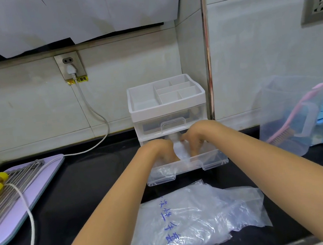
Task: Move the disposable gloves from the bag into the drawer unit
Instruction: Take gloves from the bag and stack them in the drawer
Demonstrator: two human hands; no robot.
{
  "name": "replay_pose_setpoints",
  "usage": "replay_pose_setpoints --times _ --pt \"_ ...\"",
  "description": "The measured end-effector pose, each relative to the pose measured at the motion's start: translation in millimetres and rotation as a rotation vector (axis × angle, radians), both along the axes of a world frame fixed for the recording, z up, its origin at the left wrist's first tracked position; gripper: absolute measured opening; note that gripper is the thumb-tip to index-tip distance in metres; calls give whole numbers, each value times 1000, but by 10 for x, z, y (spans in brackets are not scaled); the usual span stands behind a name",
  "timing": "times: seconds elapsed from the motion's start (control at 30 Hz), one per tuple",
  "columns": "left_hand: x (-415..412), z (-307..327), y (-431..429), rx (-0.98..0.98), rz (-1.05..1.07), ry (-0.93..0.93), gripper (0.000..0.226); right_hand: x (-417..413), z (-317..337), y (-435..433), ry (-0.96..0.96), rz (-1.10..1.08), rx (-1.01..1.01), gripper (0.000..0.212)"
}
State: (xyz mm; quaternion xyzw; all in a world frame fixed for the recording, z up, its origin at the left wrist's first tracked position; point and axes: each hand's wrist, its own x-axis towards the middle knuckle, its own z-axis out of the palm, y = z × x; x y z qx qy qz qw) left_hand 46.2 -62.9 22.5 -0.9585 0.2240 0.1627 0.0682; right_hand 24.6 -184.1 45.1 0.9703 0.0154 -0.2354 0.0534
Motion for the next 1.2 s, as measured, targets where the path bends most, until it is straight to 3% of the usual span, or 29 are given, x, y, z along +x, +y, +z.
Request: replay_pose_setpoints --times 0.13,0.27,0.37,0.43,0.6,0.77,0.93,1.1,1.2 --pt "-26 13 11 -90 9 -7 50 -77 6 -23 -77 -36 81 64" --pt "-62 37 30 -173 47 -23 59 -328 93 -158 -381 -111 302 51" --pt "-185 125 90 -387 104 -24 76 -624 185 -295 -603 -156 486 37" --pt "-337 202 153 -529 127 -63 70 -857 215 -398 -667 -168 533 33" --pt "-914 219 254 -813 38 -225 29 -1320 60 -644 -519 -221 485 31" --pt "-1370 -88 141 -859 -80 -63 20 -1514 -312 -809 -362 -339 486 22" --pt "-1515 -534 -42 -760 -178 -24 33 -1623 -636 -895 -339 -533 508 36" --pt "-1549 -878 -199 -697 -181 -10 51 -1758 -881 -873 -529 -663 736 36" --pt "-1541 -991 -215 -706 -171 -6 58 -1803 -992 -837 -466 -663 741 44"
